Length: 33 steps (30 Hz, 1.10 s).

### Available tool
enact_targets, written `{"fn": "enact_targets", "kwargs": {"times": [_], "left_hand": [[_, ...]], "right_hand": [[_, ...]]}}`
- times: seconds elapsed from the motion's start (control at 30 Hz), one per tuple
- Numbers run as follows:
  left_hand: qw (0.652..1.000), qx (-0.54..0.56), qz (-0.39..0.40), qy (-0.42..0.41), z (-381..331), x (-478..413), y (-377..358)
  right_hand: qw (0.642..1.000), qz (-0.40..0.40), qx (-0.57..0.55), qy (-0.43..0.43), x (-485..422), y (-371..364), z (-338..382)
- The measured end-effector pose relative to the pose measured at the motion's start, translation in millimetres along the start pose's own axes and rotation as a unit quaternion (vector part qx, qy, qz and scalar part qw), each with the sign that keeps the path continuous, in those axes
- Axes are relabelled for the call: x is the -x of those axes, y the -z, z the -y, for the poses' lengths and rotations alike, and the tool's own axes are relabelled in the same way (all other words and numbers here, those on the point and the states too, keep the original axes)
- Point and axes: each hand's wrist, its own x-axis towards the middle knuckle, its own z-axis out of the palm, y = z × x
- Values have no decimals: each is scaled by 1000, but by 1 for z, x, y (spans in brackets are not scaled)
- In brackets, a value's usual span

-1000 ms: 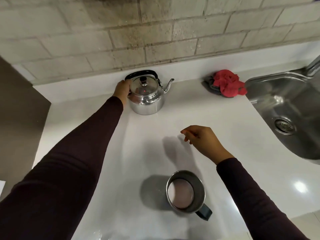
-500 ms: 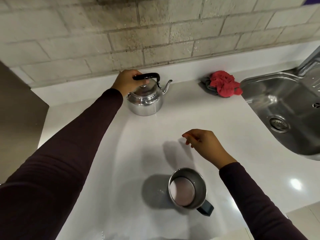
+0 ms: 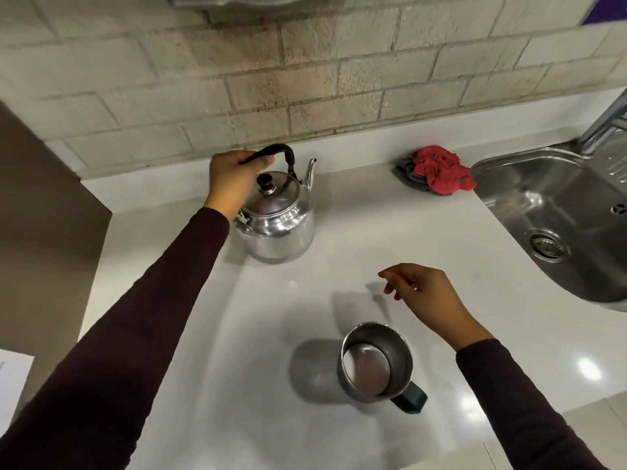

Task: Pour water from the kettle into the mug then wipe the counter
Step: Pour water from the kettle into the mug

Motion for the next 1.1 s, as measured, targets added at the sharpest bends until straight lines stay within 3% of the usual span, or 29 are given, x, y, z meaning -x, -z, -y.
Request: {"fn": "enact_targets", "kwargs": {"times": [0.27,0.63,0.87,1.1], "left_hand": [[995,-22,-24,-91,-58,80,59],[992,-55,45,-103,-55,180,103],[985,-92,93,-111,-55,224,108],[986,-109,89,-89,-59,254,100]], "right_hand": [[998,-58,-9,7,36,-8,7],[986,-164,-17,-39,98,-25,-8],[988,-106,-96,-52,122,-30,-16],[981,-26,-186,-43,134,-29,-19]]}}
